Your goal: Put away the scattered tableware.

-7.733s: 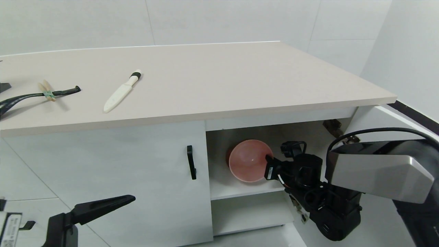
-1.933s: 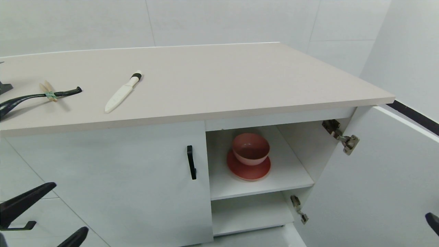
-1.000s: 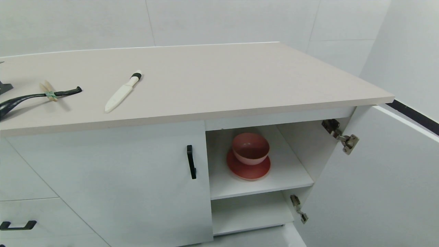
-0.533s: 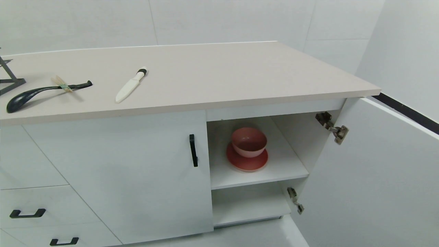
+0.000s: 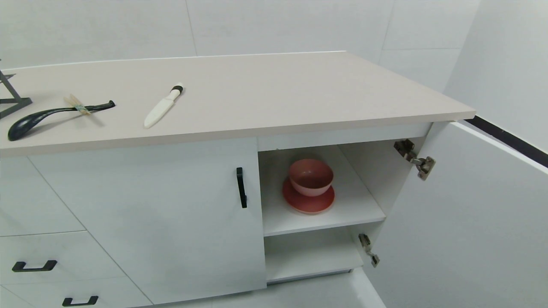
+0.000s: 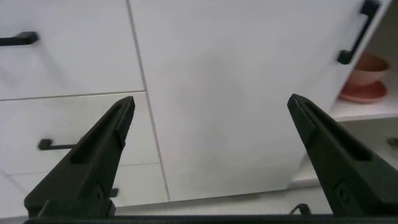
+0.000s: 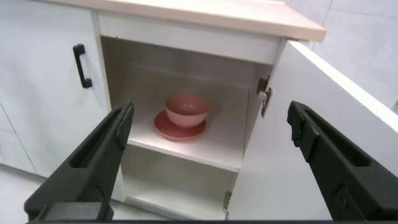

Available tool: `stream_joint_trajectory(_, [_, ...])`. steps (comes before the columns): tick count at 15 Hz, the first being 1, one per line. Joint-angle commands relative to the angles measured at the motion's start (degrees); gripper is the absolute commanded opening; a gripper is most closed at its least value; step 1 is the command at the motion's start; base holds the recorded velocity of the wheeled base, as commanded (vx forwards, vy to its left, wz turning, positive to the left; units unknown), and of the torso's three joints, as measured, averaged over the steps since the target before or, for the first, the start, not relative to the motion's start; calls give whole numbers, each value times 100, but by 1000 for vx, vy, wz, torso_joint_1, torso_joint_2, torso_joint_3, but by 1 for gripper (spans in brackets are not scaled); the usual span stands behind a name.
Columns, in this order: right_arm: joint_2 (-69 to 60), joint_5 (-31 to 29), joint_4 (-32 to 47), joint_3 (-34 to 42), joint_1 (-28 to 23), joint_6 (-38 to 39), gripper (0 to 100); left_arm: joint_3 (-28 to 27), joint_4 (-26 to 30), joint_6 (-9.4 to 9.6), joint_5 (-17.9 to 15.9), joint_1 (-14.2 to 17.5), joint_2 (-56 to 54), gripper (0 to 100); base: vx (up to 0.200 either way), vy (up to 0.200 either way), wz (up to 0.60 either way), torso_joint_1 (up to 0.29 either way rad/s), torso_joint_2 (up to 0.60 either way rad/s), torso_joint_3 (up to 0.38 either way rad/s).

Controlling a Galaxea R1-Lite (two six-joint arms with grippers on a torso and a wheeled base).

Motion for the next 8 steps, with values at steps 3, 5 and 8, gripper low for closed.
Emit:
stream_joint_trajectory(3, [-151, 5, 27, -95, -180, -4, 100, 0, -64, 17, 303, 0, 0, 100, 0, 0, 0, 0, 0, 0])
stream_joint_trajectory(5, [-142, 5, 27, -244, -259, -4, 100, 0, -107, 140, 329, 0, 0, 100, 0, 0, 0, 0, 0, 0])
stream_joint_trajectory(8, [-212, 5, 27, -279, -496, 5, 100, 0, 60, 395, 294, 0, 0, 100, -67, 0, 0, 2, 1, 2])
